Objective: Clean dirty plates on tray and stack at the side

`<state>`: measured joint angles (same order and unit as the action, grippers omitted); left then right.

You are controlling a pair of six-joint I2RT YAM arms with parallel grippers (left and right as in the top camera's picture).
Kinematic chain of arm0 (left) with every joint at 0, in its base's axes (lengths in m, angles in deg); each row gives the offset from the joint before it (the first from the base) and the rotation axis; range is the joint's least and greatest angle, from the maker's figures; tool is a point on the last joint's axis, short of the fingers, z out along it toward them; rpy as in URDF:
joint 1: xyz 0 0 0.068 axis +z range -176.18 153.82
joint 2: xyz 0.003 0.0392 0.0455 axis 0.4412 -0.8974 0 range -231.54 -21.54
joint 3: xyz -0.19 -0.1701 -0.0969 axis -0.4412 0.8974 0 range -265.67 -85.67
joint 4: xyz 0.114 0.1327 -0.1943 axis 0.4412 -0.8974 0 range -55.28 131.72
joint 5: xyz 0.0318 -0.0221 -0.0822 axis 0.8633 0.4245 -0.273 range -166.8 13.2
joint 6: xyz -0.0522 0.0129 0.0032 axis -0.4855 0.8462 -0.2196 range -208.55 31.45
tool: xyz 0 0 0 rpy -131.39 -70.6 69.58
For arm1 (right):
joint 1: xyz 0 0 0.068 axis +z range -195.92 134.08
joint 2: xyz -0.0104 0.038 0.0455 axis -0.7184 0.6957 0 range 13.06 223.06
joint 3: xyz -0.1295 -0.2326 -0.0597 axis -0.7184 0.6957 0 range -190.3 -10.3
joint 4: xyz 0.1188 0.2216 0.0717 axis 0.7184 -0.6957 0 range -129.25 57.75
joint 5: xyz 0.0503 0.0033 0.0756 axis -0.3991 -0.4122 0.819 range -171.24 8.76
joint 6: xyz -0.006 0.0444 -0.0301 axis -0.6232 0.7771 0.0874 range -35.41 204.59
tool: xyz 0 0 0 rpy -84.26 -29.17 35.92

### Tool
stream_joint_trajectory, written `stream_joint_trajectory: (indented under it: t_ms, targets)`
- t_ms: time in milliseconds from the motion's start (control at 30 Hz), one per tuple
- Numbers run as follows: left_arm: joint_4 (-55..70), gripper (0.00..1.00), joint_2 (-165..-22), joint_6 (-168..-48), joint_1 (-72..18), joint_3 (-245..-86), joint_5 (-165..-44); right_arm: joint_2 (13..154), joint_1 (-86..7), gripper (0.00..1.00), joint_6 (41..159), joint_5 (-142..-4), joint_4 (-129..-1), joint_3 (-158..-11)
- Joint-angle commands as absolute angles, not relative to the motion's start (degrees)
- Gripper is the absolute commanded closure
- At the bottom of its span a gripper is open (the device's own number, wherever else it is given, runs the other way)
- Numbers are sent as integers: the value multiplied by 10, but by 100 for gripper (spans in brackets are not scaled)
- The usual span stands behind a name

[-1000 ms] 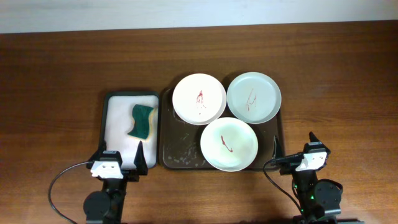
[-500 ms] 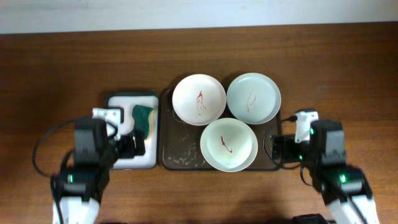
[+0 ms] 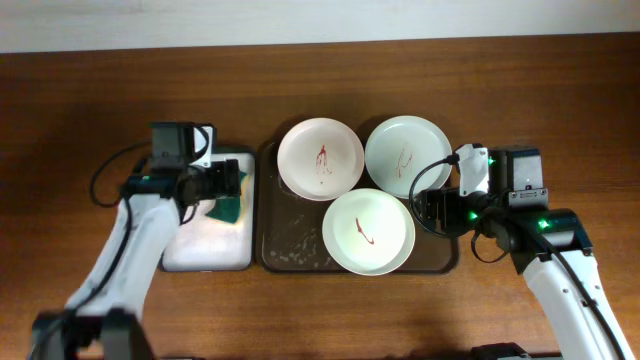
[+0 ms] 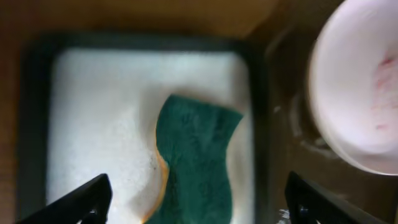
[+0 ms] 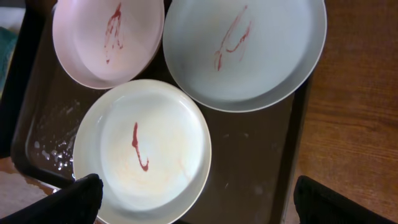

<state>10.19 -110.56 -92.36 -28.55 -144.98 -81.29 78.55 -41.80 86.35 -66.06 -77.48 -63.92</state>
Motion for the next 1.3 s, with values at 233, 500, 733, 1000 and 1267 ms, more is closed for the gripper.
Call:
stream_joint_trajectory:
  t_ms: [233,500,733,1000,1267]
  targets:
    - [117,100,-1256,-915,-317,-1457,-815,784,-414,1,870,-654,-775,-650]
    - [28,100,-1171,-933,-317,-1489,-816,910,-414,4,870,-621,-801,-650]
    - [-8,100,-1172,-950,-317,-1486,-816,1064,-414,47,870,-613,-759,-650]
    - [-8,100,-1172,-950,-317,-1486,-816,1130,-402,83,870,-599,-735,-650]
    - [-21,100,-1152,-950,-317,-1490,-820,1130,-361,96,926,-607,-733,-650]
